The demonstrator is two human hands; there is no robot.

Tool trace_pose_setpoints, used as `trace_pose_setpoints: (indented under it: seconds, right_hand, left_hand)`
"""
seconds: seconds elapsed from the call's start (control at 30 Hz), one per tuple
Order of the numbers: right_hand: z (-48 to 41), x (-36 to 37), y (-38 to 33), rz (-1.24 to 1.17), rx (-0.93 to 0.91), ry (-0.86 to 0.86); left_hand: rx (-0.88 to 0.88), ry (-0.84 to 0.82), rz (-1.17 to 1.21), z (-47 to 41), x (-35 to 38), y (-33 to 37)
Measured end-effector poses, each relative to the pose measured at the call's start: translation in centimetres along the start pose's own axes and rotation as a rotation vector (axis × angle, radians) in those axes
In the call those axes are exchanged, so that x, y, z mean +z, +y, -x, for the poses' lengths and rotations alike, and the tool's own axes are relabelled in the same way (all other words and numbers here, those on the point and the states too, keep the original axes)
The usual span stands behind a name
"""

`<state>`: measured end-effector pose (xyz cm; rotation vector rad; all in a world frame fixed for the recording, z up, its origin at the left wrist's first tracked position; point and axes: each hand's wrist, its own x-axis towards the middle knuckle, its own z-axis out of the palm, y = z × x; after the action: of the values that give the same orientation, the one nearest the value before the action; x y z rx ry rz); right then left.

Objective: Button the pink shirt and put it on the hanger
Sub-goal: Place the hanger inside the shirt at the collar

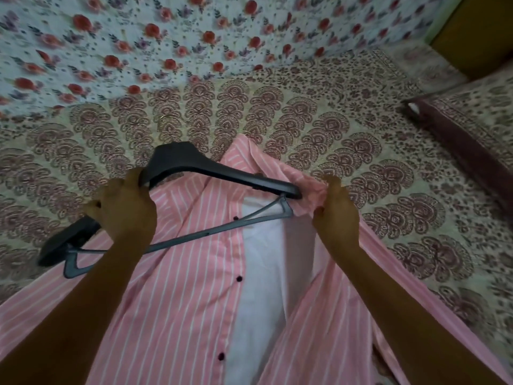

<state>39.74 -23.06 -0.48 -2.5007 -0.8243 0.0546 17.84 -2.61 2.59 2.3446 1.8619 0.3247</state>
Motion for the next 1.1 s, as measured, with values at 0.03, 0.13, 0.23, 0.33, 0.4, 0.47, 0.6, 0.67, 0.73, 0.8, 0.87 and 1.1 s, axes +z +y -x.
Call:
trace_pose_setpoints:
  seconds: [0.03, 0.13, 0.23, 0.33, 0.4, 0.47, 0.6, 0.67, 0.73, 0.8, 0.87, 1.1]
  right_hand:
    - [-0.3, -0.1, 0.4, 0.0, -0.003, 0.063]
    - [-1.3, -0.7, 1.1, -0.165, 0.14, 0.191]
    - [-2.4, -0.8, 1.1, -0.498, 0.449, 0.247]
    - [-2.5, -1.3, -0.2, -0.942, 0.545, 0.13]
    - [-2.0, -1.8, -1.5, -1.063, 0.549, -0.022]
    - [-1.3, -1.9, -2.5, -1.148, 0.521, -0.166]
    - [-0.2, -1.0, -2.9, -1.021, 0.324, -0.385]
    - [0.0, -0.6, -2.2, -0.811, 0.145, -0.484]
    - [-0.1, -0.4, -1.0, -0.593, 0.002, -0.544]
    - [-0.1, -0.4, -0.1, -0.284, -0.124, -0.468]
    - [-0.7, -0.9, 0.7, -0.123, -0.113, -0.188]
    - [-5.1, 1.0, 0.7, 0.022, -0.06, -0.141]
  left_hand:
    - [-0.001, 0.004, 0.001, -0.1, -0.1, 0.0]
    - [-0.008, 0.004, -0.012, -0.1, 0.0, -0.3]
    - [0.006, -0.024, -0.067, 0.3, 0.5, -0.5]
    - [0.027, -0.054, -0.09, 1.1, 1.7, 0.5]
    - [0.043, -0.066, -0.081, 1.5, 2.6, 2.0]
    - [0.058, -0.084, -0.053, 1.7, 3.3, 4.1]
    - [0.066, -0.099, 0.049, 1.9, 4.5, 8.9]
    - [0.106, -0.096, 0.068, 2.1, 5.1, 11.1]
    - [0.173, -0.089, 0.076, 2.6, 5.8, 12.7]
    - [0.236, -0.076, 0.104, 3.1, 6.5, 13.6]
    - [0.258, -0.072, 0.136, 3.1, 7.0, 13.9]
    - [0.325, -0.037, 0.171, 2.8, 6.6, 14.2]
